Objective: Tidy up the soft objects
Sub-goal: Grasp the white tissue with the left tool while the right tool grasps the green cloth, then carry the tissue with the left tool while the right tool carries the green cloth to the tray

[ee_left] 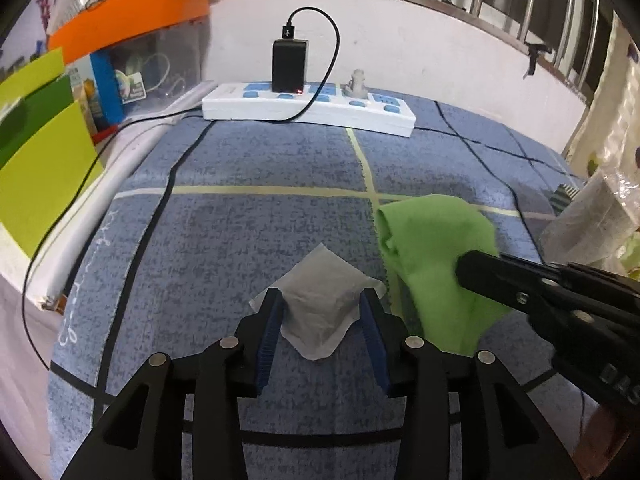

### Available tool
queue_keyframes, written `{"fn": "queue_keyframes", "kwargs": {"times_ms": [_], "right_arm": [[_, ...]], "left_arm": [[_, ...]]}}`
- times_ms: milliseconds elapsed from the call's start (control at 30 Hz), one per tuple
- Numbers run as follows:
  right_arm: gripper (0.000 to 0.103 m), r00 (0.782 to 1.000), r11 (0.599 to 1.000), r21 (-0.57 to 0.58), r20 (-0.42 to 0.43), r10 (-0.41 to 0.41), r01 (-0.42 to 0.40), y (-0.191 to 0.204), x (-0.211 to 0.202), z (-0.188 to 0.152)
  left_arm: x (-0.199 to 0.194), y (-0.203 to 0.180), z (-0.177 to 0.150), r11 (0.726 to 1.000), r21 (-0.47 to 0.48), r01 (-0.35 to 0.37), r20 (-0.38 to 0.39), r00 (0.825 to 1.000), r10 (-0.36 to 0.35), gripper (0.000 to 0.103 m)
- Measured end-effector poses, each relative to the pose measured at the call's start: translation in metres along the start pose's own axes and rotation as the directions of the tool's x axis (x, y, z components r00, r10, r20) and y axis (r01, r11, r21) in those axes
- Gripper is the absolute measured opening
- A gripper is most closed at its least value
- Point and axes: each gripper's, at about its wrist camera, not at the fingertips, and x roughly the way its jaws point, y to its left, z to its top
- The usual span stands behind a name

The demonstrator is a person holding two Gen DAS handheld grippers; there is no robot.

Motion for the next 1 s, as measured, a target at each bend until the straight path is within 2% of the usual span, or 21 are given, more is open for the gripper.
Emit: {"fn": "queue_keyframes", "kwargs": {"times_ms": [67, 133, 167, 333, 567, 767, 1000], "right_arm": [[0.003, 1.0, 1.0, 0.001, 0.004, -0.001, 0.001, 0.0, -0.003, -0.001], [0.003, 1.0, 1.0, -0.002, 0.012, -0.003, 0.003, 0.0, -0.009, -0.002], [0.003, 1.0, 1.0, -0.003, 0.016, -0.004, 0.004, 0.0, -0.011, -0.002], [0.003, 0.999, 1.0, -0.007, 0.04, -0.005, 0.005, 0.0, -0.029, -0.007], [0.003, 0.997, 1.0, -0.031, 0.073, 0.008, -0.006, 0.004, -0.062, -0.02], [0.003, 0.993, 0.999, -0.052, 0.114, 0.017, -0.012, 0.005, -0.103, -0.038], [0.003, 0.986, 0.998, -0.06, 0.165, 0.033, -0.023, 0.002, -0.153, -0.061]], "left_arm": [[0.001, -0.004, 0.001, 0.999, 0.013, -0.032, -0.003, 0.999, 0.032, 0.035], [0.002, -0.011, 0.002, 0.995, 0.044, -0.094, -0.006, 0.996, 0.094, 0.023], [0.001, -0.012, 0.002, 0.994, 0.05, -0.1, -0.006, 0.995, 0.1, 0.015], [-0.011, -0.012, -0.005, 0.996, 0.023, -0.091, -0.013, 0.996, 0.091, 0.015], [-0.051, -0.021, -0.017, 0.996, -0.011, -0.089, 0.043, 0.995, 0.09, 0.014], [-0.094, -0.039, -0.031, 0.996, -0.029, -0.079, 0.091, 0.992, 0.082, 0.014], [-0.135, -0.071, -0.051, 0.999, -0.013, -0.033, 0.136, 0.99, 0.034, 0.014]]}}
